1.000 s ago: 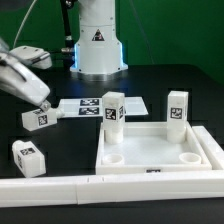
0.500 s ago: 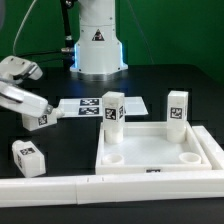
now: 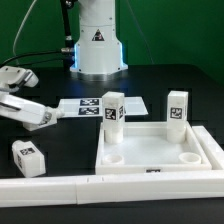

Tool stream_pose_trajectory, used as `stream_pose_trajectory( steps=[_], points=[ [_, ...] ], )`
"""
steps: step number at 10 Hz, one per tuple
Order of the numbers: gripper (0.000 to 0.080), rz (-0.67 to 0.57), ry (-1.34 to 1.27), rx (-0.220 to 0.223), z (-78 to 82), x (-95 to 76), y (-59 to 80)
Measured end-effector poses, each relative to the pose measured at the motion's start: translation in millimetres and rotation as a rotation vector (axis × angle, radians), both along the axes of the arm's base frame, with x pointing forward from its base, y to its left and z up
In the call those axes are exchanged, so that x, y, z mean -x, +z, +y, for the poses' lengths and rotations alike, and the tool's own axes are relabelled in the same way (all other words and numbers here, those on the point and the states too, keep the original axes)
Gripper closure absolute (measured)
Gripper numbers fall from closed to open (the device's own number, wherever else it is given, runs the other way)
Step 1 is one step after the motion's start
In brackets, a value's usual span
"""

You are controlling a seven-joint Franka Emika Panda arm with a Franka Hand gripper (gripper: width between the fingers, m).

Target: Assemble square table

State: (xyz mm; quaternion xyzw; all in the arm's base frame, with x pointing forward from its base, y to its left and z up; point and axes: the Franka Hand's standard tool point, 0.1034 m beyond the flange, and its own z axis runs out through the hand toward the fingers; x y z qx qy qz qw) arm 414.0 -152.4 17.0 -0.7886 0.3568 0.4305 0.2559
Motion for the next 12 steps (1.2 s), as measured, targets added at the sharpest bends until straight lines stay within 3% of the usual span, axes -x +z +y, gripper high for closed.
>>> stream_pose_trajectory(
  steps=[2, 4, 5, 6, 7, 8, 10, 11, 12],
  points=[
    [0.015, 0.078, -0.014, -0.022, 2.8, 10.1, -11.0],
    [0.015, 0.084, -0.015, -0.018, 2.9, 10.3, -12.6],
    [0.0268, 0.084, -0.015, -0.018, 3.0, 10.6, -12.7],
    [0.0435, 0.085, -0.015, -0.018, 3.0, 10.7, -12.8],
    [0.0435, 0.084, -0.015, -0.018, 3.0, 10.5, -12.9],
    [0.0521, 0.069, -0.012, -0.003, 3.1, 7.7, -12.5],
    [0.0521, 0.006, 0.027, 0.009, 10.8, -12.3, 7.2],
    [0.0521, -0.112, 0.058, 0.074, 15.6, -39.1, 31.8],
    [0.0521, -0.162, 0.06, 0.1, 21.4, -44.2, 47.8]
  ],
)
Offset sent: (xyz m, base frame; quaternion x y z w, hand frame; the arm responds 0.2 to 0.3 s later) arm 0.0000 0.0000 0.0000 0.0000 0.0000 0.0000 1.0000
